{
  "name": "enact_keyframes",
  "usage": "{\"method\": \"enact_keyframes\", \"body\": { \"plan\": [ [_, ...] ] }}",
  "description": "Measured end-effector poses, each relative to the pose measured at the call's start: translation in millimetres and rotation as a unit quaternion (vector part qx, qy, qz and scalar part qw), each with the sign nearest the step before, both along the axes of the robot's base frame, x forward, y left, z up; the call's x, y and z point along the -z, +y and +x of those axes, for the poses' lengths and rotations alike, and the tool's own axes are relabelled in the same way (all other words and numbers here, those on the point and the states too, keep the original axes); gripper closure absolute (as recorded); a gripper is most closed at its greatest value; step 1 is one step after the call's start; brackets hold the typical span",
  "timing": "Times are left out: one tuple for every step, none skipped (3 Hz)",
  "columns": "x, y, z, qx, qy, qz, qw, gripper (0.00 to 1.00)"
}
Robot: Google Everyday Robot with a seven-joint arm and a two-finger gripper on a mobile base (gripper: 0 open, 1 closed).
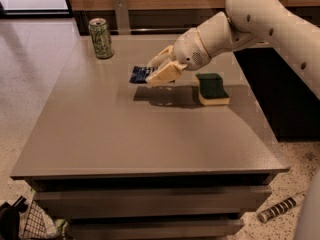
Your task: Move rxbar blueberry near green can
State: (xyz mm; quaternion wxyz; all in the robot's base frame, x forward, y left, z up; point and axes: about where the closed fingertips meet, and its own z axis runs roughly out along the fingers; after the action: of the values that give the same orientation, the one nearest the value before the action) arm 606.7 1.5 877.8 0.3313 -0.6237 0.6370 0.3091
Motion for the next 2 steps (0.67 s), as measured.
{"method": "enact_keyframes", "body": {
  "plan": [
    [-3, -18, 43, 0.016, 0.012, -0.011, 0.9997, 1.0],
    [-44, -17, 87, 0.06, -0.018, 0.012, 0.998, 1.0]
  ]
}}
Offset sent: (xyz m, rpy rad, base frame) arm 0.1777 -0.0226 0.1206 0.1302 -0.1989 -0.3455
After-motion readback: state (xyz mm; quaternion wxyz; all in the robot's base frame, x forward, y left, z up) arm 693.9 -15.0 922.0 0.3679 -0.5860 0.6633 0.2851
